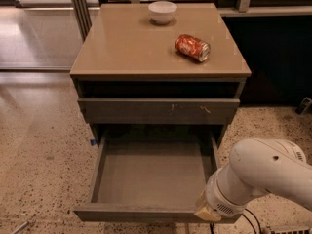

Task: Close middle drawer

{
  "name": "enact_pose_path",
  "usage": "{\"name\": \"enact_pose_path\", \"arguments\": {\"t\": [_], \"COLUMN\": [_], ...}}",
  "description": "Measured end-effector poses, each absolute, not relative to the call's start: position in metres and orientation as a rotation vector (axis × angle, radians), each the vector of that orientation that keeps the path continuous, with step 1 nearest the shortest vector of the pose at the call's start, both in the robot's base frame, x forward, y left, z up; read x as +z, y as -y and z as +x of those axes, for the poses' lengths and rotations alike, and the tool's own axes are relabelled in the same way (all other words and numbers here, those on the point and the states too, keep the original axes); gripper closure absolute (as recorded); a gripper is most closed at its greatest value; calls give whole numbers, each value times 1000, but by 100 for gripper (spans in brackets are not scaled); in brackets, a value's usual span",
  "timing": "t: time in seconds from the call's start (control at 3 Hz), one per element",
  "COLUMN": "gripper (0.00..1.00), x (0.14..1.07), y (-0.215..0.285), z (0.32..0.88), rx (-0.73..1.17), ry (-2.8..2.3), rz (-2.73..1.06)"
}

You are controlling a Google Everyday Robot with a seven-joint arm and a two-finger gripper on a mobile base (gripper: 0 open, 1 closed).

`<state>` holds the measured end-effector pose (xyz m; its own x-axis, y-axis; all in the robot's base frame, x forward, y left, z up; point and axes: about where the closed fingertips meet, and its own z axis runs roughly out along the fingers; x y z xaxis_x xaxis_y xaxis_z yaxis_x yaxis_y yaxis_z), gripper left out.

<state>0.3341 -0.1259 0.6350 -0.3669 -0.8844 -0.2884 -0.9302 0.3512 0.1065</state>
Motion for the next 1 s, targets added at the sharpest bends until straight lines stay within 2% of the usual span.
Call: {"name": "enact_pose_path", "arguments": {"t": [0.33, 0.67, 1.0], "gripper": [90, 100, 100], "x": [635, 623, 601], "y": [126, 127, 117], "z": [334, 335, 339], "rx": [377, 414, 465], "ry": [-2429, -2422, -2398], "rz": [-1651, -1613, -1617]}}
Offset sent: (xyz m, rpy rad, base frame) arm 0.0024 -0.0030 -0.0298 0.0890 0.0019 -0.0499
